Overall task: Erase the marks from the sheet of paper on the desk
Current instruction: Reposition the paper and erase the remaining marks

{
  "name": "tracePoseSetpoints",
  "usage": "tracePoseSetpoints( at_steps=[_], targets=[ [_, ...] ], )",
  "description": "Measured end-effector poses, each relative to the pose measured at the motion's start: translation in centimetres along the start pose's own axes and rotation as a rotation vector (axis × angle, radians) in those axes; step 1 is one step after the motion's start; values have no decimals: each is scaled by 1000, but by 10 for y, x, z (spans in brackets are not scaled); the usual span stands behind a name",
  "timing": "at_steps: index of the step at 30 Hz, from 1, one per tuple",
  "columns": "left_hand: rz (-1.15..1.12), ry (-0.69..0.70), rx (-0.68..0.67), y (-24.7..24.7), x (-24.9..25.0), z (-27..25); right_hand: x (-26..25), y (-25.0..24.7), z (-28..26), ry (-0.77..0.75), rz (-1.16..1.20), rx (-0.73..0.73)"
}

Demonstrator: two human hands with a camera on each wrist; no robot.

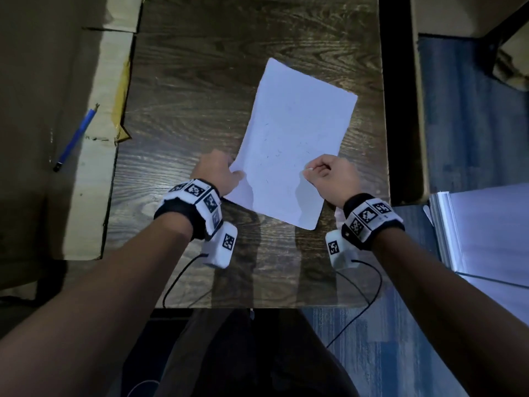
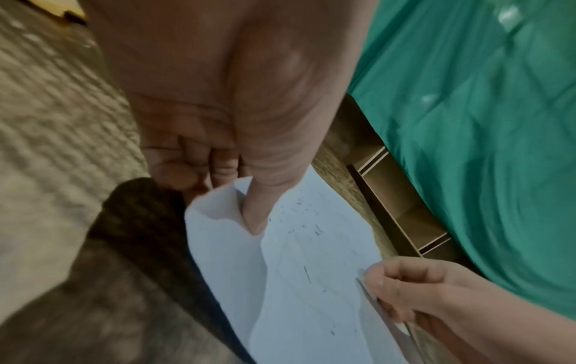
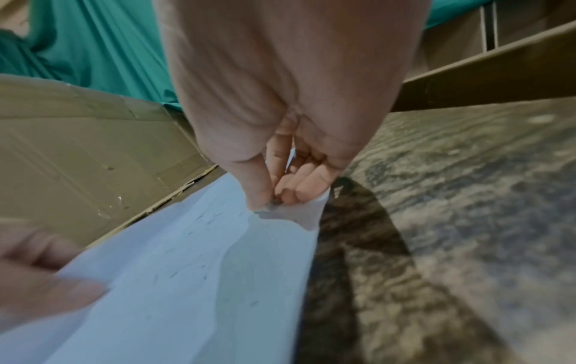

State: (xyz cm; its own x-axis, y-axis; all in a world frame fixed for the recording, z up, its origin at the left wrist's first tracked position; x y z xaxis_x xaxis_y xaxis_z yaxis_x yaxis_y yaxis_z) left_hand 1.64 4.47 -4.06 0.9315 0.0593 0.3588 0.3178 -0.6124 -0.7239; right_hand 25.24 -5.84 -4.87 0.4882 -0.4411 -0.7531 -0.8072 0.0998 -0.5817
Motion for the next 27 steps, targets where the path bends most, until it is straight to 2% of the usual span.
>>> tracePoseSetpoints(
  at_steps=[2, 5, 6, 9, 10, 12, 13, 15, 17, 18, 21, 24, 27],
  targets=[
    [-1, -10, -43, 7, -7, -16, 0, -1, 4, -39, -47, 7],
    [28, -38, -184, 22, -16, -38, -3, -2, 6, -108, -131, 29],
    [42, -41, -187, 26, -17, -44, -5, -1, 6, -134, -140, 25],
    [32, -68, -12, 25, -16, -53, -7, 0, 2, -194, -151, 13],
    [32, -28, 69, 23, -15, -53, -6, 1, 0, -215, -156, 19],
    [75, 143, 187, 19, -8, -51, -5, 4, -5, -261, -170, 40],
    [117, 248, 193, 19, -5, -49, -6, 6, -8, -282, -187, 48],
    [202, 376, 75, 21, -3, -40, -6, 12, -18, -324, -217, 54],
    [278, 386, -62, 30, -7, -33, -7, 21, -31, -364, -209, 38],
    [315, 383, -84, 34, -8, -31, -8, 27, -37, -377, -213, 9],
    [427, 405, -27, 46, -11, -30, -11, 49, -55, -374, -238, -110],
    [467, 416, -10, 48, -12, -28, -16, 61, -58, -347, -240, -114],
    [501, 421, -8, 46, -12, -25, -34, 63, -41, -381, -276, -111]
  ],
)
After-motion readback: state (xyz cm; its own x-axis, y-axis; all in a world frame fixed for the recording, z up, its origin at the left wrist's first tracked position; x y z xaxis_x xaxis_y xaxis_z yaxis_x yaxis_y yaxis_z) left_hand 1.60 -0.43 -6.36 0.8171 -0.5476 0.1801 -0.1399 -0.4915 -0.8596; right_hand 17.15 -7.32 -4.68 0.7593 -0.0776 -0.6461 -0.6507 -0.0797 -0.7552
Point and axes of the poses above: each hand's wrist, its own z-axis towards the middle knuckle, its own y-axis out of the palm, x = y × z, the point moved 2 cm from there along z, towards the middle knuckle, and after that the axes turned 8 degrees about -y, right-handed, at the moved point
